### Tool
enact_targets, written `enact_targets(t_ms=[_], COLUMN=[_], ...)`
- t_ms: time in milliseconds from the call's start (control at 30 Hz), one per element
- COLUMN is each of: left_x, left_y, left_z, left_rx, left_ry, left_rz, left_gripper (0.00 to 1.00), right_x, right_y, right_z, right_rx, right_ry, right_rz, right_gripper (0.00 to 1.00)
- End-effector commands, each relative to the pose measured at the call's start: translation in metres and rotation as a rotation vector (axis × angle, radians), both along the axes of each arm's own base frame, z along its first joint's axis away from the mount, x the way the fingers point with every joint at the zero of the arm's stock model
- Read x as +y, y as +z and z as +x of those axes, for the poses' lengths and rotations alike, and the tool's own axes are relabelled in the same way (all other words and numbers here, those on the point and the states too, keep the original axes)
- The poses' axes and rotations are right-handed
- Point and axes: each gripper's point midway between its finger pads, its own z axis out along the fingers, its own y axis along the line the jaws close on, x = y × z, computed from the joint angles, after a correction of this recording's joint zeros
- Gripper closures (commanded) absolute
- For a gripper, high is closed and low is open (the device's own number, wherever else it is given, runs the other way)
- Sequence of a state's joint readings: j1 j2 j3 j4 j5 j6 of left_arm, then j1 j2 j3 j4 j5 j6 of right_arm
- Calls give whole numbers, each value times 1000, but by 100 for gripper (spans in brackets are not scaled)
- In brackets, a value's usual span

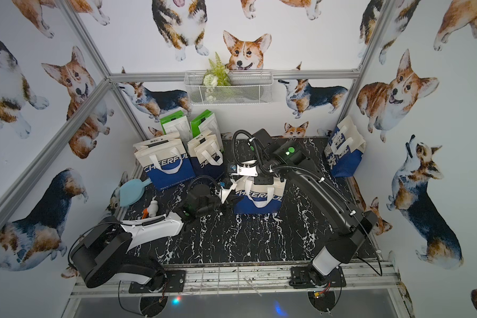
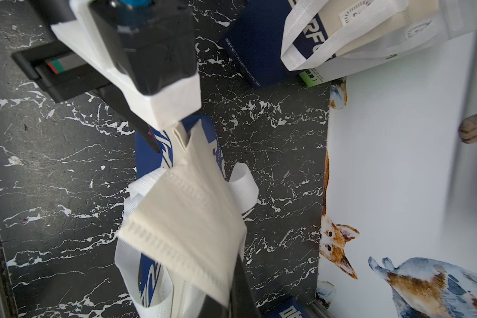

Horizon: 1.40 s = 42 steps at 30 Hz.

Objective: Open the takeout bag
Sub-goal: Open the takeout bag at the center of the board.

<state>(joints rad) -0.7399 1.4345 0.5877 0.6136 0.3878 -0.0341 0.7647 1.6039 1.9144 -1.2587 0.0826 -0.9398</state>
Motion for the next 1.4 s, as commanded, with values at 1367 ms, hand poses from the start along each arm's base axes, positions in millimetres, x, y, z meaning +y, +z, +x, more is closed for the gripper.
enact_targets(t_ms=[1367], left_x=[9], left_y=[-40], left_z=[-4], left_rx=[100], left_ry=[19], left_rz=[120], left_gripper=[100], right_x=[-26], right_y=[-39], right_z=[10], right_rx=[-95], right_ry=[-137], right_rz=[69], right_gripper=[85])
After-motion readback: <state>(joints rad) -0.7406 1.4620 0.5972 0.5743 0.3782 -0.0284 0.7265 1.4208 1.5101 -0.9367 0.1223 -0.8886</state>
